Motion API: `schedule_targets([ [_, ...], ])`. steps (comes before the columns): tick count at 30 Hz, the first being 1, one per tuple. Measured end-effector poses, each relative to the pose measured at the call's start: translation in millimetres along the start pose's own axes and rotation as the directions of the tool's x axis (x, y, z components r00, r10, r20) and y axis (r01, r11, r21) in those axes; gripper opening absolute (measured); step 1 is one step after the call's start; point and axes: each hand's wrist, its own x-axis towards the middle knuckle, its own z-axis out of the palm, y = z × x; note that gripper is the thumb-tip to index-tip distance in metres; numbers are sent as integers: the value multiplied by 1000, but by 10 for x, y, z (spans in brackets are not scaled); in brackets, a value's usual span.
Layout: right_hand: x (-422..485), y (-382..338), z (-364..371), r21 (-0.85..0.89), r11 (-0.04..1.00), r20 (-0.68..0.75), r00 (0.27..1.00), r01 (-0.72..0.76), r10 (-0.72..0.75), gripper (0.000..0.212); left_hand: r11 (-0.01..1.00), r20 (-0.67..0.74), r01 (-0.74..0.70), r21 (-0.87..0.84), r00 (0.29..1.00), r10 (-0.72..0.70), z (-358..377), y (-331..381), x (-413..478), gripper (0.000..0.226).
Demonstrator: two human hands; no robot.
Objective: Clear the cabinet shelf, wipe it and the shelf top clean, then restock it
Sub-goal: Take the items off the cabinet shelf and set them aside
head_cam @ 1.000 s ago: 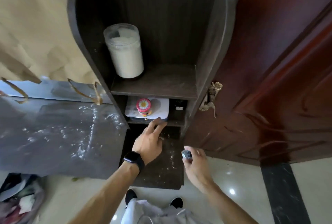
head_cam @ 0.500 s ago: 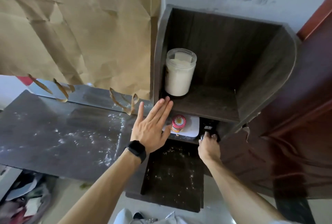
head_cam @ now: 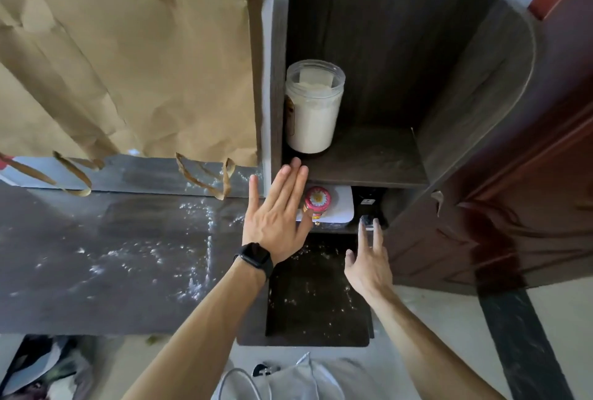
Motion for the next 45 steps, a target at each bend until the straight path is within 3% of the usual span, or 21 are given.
schedule_targets([
  [14,393,-46,-69,-17,999,48,998,-45,46,71,998,-23,-55,17,998,55,74,-44,22,90],
  [19,506,-111,-146,-60,996,120,990,-65,72,84,999,-20,-42,-6,999,42,67,-22,12,91],
  [28,465,-149,-280,-18,997,145,986,-76,77,84,999,14,-34,-25,999,35,0,-7,6,90],
  [37,-187,62,-470,35,999,60,998,-7,5,46,993,122,17,-114,993,-3,-152,17,-4,83],
  [42,-857,303,-703,151,986,-135,989,75,-55,35,971,222,-154,-184,956,194,-216,277,-377,71],
  [45,-1377,604,-912,123,992,-124,992,3,12,41,940,356,-225,-256,883,308,-147,707,-562,59],
])
